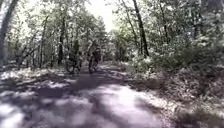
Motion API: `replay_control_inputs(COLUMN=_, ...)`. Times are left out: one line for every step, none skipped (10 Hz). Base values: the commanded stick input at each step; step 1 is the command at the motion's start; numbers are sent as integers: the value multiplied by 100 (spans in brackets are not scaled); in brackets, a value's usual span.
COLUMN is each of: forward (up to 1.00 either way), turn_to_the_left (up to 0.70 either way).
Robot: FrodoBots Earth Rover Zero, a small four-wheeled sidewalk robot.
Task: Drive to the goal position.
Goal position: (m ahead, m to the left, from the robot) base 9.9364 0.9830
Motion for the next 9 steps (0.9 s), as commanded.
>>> replay_control_inputs(forward=45, turn_to_the_left=0)
replay_control_inputs(forward=45, turn_to_the_left=0)
replay_control_inputs(forward=45, turn_to_the_left=0)
replay_control_inputs(forward=45, turn_to_the_left=0)
replay_control_inputs(forward=45, turn_to_the_left=0)
replay_control_inputs(forward=45, turn_to_the_left=0)
replay_control_inputs(forward=45, turn_to_the_left=0)
replay_control_inputs(forward=45, turn_to_the_left=0)
replay_control_inputs(forward=45, turn_to_the_left=0)
